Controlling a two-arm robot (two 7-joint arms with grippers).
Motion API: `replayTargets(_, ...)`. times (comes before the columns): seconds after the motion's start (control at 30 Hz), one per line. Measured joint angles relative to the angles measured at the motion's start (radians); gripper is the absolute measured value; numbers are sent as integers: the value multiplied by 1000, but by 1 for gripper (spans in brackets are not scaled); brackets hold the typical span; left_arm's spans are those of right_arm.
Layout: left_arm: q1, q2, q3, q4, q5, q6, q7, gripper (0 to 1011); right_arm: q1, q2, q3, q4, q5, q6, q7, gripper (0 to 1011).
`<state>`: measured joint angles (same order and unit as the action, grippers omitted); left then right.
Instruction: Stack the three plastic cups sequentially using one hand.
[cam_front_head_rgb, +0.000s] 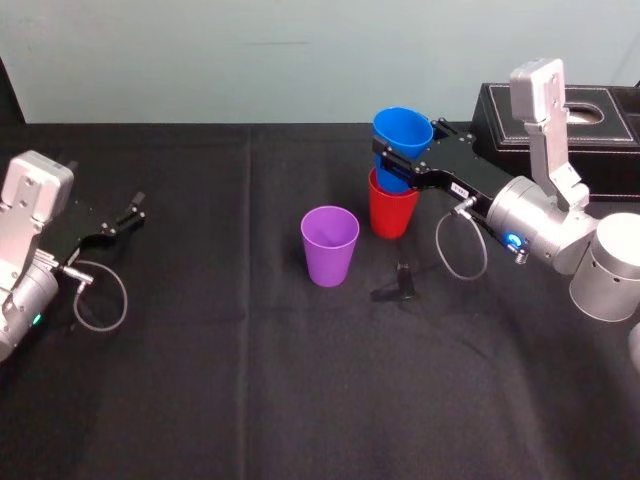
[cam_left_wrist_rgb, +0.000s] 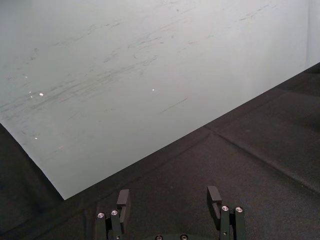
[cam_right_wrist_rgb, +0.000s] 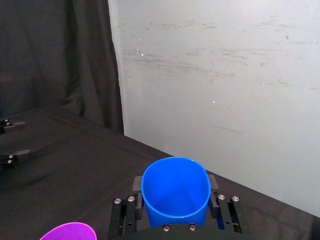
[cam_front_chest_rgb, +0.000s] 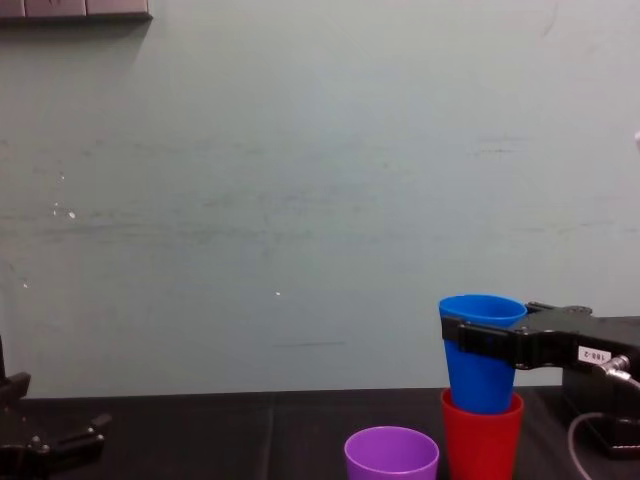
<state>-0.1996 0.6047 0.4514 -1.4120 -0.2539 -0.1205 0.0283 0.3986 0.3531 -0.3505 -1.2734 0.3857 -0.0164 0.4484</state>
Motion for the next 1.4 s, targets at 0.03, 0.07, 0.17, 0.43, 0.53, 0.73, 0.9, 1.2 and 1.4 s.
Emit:
replayTargets(0.03,0,0,0,0,0,0,0,1005,0,-1,0,1,-1,-1,0,733)
replayTargets(0.07,0,0,0,0,0,0,0,1005,1,-2,0,5,-2,-3,0,733)
replayTargets(0.17,0,0,0,0,0,0,0,1005,1,-4,0,10,-2,-5,0,733)
replayTargets(0.43,0,0,0,0,0,0,0,1004,-1,-15,1,38,-8,-26,4,733)
replayTargets(0.53,0,0,0,0,0,0,0,1005,-2,-19,2,51,-9,-36,7,733)
replayTargets(0.73,0,0,0,0,0,0,0,1005,-5,-27,2,71,-12,-53,13,733)
replayTargets(0.9,0,0,0,0,0,0,0,1005,-6,-34,2,91,-19,-71,15,734)
replayTargets(1.2,0,0,0,0,0,0,0,1005,-7,-41,3,115,-40,-95,14,733)
replayTargets(1.4,0,0,0,0,0,0,0,1005,-4,-48,3,135,-53,-107,14,733)
